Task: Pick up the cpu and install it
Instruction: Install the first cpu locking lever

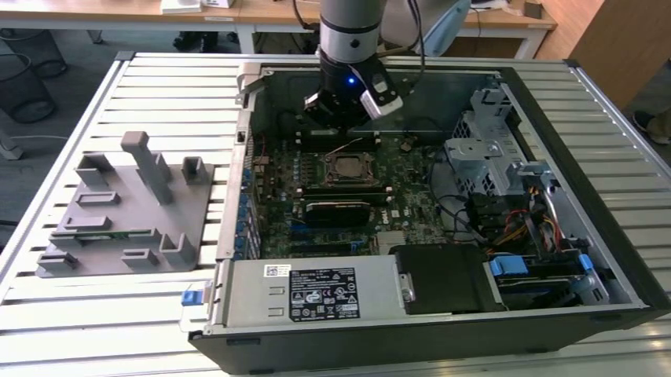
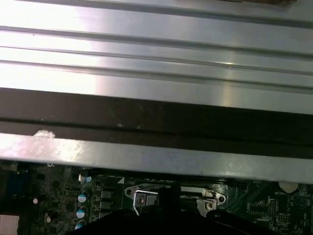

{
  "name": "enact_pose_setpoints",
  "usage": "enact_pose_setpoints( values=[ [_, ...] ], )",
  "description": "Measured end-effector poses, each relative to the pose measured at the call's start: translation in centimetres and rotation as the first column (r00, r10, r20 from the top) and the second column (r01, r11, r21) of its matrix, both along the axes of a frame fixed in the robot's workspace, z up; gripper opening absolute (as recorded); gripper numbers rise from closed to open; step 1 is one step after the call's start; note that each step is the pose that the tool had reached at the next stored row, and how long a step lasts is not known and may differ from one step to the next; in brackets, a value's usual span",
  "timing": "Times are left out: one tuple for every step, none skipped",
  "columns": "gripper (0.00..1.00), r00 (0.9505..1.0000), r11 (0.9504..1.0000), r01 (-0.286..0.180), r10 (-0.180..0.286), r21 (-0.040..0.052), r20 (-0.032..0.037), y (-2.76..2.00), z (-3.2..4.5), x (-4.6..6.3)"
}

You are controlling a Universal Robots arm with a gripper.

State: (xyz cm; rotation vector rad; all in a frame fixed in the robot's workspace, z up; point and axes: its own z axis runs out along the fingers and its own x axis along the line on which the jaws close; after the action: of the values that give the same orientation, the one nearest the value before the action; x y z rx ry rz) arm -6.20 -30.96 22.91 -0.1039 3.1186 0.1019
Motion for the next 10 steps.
enact_pose_setpoints(
  values=[
    [0.11,1.0000,1.0000,0.000,0.000,0.0000,0.0000,0.02,-0.05,0.11],
    [0.11,1.0000,1.0000,0.000,0.000,-0.0001,-0.0001,0.05,-0.08,0.21],
    [0.11,1.0000,1.0000,0.000,0.000,0.0000,0.0000,0.11,-0.12,0.32],
    [0.11,1.0000,1.0000,0.000,0.000,0.0000,0.0000,0.19,-0.15,0.44],
    [0.11,1.0000,1.0000,0.000,0.000,-0.0001,0.0000,0.27,-0.18,0.57],
    [0.11,1.0000,1.0000,0.000,0.000,-0.0001,0.0000,0.32,-0.22,0.66],
    [0.11,1.0000,1.0000,0.000,0.000,0.0000,0.0000,0.35,-0.27,0.74],
    [0.11,1.0000,1.0000,0.000,0.000,-0.0001,0.0000,0.40,-0.32,0.80],
    [0.11,1.0000,1.0000,0.000,0.000,-0.0001,0.0000,0.44,-0.37,0.83],
    [0.11,1.0000,1.0000,0.000,0.000,-0.0001,0.0000,0.50,-0.42,0.85]
  ],
)
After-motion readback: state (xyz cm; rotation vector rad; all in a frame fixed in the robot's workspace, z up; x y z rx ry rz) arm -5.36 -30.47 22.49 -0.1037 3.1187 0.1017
